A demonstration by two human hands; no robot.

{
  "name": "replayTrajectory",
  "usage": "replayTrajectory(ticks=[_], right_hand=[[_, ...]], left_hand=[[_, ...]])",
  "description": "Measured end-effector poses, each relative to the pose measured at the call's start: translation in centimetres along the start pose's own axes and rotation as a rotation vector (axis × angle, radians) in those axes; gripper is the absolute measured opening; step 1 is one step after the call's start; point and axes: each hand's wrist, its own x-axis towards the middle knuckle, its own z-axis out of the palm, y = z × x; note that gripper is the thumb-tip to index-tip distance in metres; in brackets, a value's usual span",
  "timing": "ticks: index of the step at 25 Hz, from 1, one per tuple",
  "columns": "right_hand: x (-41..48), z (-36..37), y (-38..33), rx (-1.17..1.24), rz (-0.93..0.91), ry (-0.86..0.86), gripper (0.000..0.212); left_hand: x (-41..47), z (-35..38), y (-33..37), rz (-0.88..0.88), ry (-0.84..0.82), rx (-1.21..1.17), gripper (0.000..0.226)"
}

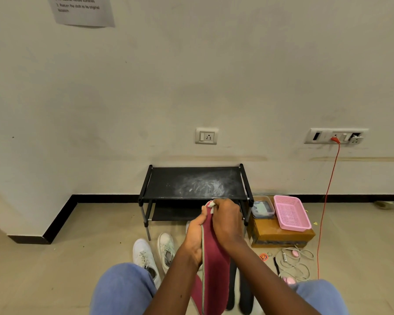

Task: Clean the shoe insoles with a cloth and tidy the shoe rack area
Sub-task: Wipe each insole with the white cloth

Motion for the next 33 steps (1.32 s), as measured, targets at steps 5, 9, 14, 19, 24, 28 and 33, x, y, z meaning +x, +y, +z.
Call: replayTrajectory(ticks=[5,9,14,19,24,28,33], right_hand=[[-0.8,0.5,-0.9,0.091,-0.177,-0.136,0.024],[-0.9,0.0,-1.0,0.067,-0.172,-0.037,0.025],[-0.6,-0.7,-1.2,-0.079,-0.005,-0.024,0.028],[-0.4,-0.6,-1.3,-0.115,0.017,-0.022,0.026],[-1.7,-1.2,-2.1,0.082,-0.241,-0.011,0.022],[-1.7,-1.4,-1.6,0.056,-0.234,-0.061,0.026],[-0.9,-1.4,-1.4,-0.169,-0.085,-0.063,0.027]], left_hand=[[0.1,0.0,0.1,0.009,-0.017,-0.119,0.049],[0.0,0.2,0.1,0.062,0.036,-0.045,0.055],[0.1,0.0,-0.3,0.049,0.043,0.058,0.061],[0.0,-0.3,-0.8,0.045,0.033,0.034,0.063],[0.2,0.1,0.3,0.110,0.008,-0.101,0.057],[0.1,0.0,0.9,0.118,0.026,0.007,0.060],[0.2,-0.1,0.8,0.107,0.024,0.119,0.066]])
